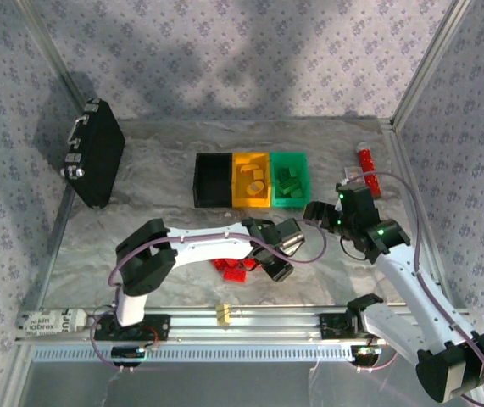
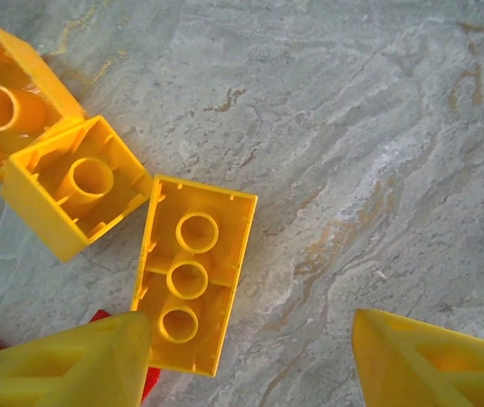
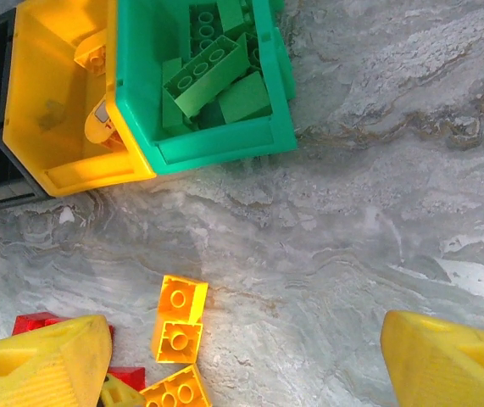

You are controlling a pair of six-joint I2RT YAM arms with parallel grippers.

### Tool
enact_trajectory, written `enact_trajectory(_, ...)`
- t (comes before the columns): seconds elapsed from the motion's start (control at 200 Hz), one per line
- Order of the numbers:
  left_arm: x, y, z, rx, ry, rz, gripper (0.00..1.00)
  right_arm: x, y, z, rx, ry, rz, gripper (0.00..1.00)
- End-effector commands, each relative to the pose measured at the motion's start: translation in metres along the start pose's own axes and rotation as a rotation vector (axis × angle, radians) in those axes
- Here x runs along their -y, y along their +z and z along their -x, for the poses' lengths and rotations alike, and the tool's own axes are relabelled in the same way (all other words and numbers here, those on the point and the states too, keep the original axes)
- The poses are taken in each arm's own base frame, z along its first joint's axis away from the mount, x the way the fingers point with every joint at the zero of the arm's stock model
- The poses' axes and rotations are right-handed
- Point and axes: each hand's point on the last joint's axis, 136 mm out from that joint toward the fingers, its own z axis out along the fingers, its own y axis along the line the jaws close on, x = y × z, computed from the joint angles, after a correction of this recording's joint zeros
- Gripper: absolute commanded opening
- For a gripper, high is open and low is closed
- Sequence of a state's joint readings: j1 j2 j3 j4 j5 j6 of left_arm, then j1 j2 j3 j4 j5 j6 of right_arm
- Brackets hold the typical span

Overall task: Sort the legos into containers by color
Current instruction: Pick up the lego from the middle-left of the table.

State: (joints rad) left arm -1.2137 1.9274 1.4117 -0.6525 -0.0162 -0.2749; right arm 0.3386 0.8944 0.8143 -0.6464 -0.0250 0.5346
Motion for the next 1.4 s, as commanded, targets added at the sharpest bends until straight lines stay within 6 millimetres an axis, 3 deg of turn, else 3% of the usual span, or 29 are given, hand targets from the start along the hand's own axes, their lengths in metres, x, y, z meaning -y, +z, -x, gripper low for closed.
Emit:
enact_trajectory(0.0, -0.002, 0.001, -0.008, -0.058, 0.048, 0.026, 0.64, -0.001, -0.001, -0.002, 0.000, 0.011, 0.022, 0.85)
enact_trajectory(0.44, -0.020, 0.002, 0.000, -0.051, 0.044, 0.065, 0.64, 0.003, 0.003, -0.008, -0.008, 0.023, 0.027, 0.85)
enact_trajectory(0.959, -0.020, 0.022, 0.000, -0.093, 0.041, 0.029, 0.64, 0.004, 0.002, -0.009, -0.011, 0.032, 0.025, 0.85)
enact_trajectory(1.059, -0.020, 0.024, -0.001, -0.101, 0.044, 0.031, 0.61, 0.005, 0.001, -0.009, -0.007, 0.034, 0.022, 0.85)
enact_trajectory(1.264, -0.022, 0.027, -0.005, -0.117, 0.048, 0.034, 0.42, 0.007, 0.001, -0.009, -0.004, 0.039, 0.016, 0.85)
enact_trajectory(1.399, -0.022, 0.027, -0.007, -0.121, 0.049, 0.033, 0.40, 0.010, 0.001, -0.009, -0.003, 0.043, 0.015, 0.85)
